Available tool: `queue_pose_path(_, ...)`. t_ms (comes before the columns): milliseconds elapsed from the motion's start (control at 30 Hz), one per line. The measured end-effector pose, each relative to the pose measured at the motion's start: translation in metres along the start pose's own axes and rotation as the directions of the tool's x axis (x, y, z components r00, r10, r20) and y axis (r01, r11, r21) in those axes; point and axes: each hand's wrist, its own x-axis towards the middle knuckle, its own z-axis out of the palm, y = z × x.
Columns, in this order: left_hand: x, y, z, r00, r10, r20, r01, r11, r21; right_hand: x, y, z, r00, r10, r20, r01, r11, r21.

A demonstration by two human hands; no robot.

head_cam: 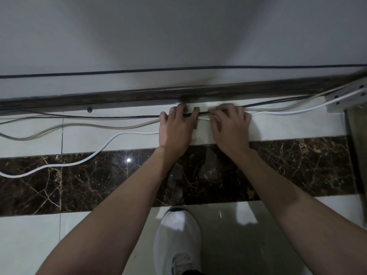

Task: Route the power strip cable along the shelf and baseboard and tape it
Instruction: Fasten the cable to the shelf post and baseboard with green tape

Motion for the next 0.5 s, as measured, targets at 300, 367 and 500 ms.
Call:
queue_pose_path(300, 0.005, -0.015, -0.001, 0.998, -0.048, 0.050, 0.057, 0.982, -0.183, -0.002, -0.004, -0.001, 1.000, -0.012, 0.018, 0.012, 1.000, -0.003)
queue_pose_path(367, 0.004, -0.017, -0.003, 0.995, -0.033, 0.092, 0.052, 0.978, -0.204, -0.004, -0.003, -0.003, 0.999, -0.017, 0.033, 0.018, 1.000, -0.006)
queue_pose_path(500, -0.002, -0.011, -0.012, 0.997, -0.030, 0.076, 0.045, 0.976, -0.213, -0.013, -0.003, -0.008, 0.992, 0.117, -0.040, -0.115, 0.992, 0.050)
